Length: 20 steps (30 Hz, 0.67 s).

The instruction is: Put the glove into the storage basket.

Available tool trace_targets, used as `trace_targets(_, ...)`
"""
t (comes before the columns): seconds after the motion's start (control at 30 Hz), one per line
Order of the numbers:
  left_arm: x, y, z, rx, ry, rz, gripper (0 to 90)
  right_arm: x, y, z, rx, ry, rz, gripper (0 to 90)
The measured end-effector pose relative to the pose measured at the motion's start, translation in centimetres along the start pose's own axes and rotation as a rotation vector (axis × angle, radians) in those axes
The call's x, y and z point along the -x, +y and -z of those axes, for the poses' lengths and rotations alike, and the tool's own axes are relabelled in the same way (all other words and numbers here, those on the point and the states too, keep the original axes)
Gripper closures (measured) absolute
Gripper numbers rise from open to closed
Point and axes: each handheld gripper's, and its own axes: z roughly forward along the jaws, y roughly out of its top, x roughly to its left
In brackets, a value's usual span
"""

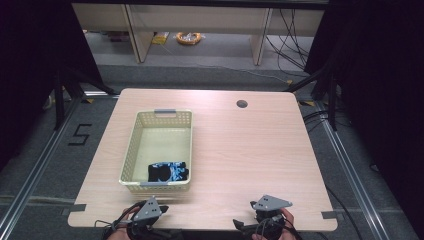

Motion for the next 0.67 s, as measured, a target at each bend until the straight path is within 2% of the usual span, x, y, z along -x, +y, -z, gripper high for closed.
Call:
trace_targets(0.07, -0.01, -0.01, 0.00, 0.000, 0.000, 0.001, 15.8, 0.06, -0.04, -0.05, -0.007, -0.013, 0.017, 16.7)
trace_targets(0.1, -0.40, 0.08, 0.17, -0.026, 0.009, -0.056, 15.8, 0.05, -0.05, -0.08, -0.013, -0.009, 0.020, 16.8)
trace_targets(0.13, -0.39, 0.06, 0.12, -0.022, 0.012, -0.052, 15.8, -0.03, -0.08, -0.18, -0.018, 0.001, 0.012, 16.8)
trace_targets(0.3, -0.47, 0.04, 0.06, -0.026, 0.012, -0.055, 15.8, -0.19, -0.09, -0.44, -0.036, -0.008, 0.040, 16.9)
trace_targets(0.33, -0.36, -0.03, -0.09, -0.022, 0.018, -0.024, 15.8, -0.32, -0.09, -0.42, -0.040, -0.001, 0.021, 16.9)
trace_targets(0.4, -0.34, 0.02, -0.07, -0.008, 0.010, -0.031, 15.8, -0.14, -0.08, -0.42, -0.034, -0.009, 0.042, 16.9)
trace_targets(0.43, -0.51, 0.06, 0.07, -0.030, 0.015, -0.055, 15.8, -0.15, -0.11, -0.48, -0.024, -0.011, 0.039, 16.9)
trace_targets(0.47, -0.49, 0.06, 0.06, -0.026, 0.016, -0.054, 15.8, -0.02, -0.13, -0.53, -0.018, -0.011, 0.053, 16.9)
trace_targets(0.53, -0.47, 0.05, 0.03, -0.024, 0.016, -0.055, 15.8, -0.01, -0.12, -0.47, -0.027, -0.012, 0.047, 16.9)
trace_targets(0.6, -0.38, 0.00, -0.08, -0.023, 0.020, -0.029, 15.8, -0.21, -0.18, -0.54, -0.030, 0.001, 0.019, 16.9)
trace_targets(0.63, -0.52, 0.05, -0.03, -0.027, 0.019, -0.055, 15.8, -0.19, -0.15, -0.50, -0.035, -0.003, 0.020, 17.0)
trace_targets(0.67, -0.41, 0.00, -0.17, -0.010, 0.015, -0.030, 15.9, -0.13, -0.14, -0.53, -0.031, 0.004, 0.023, 17.1)
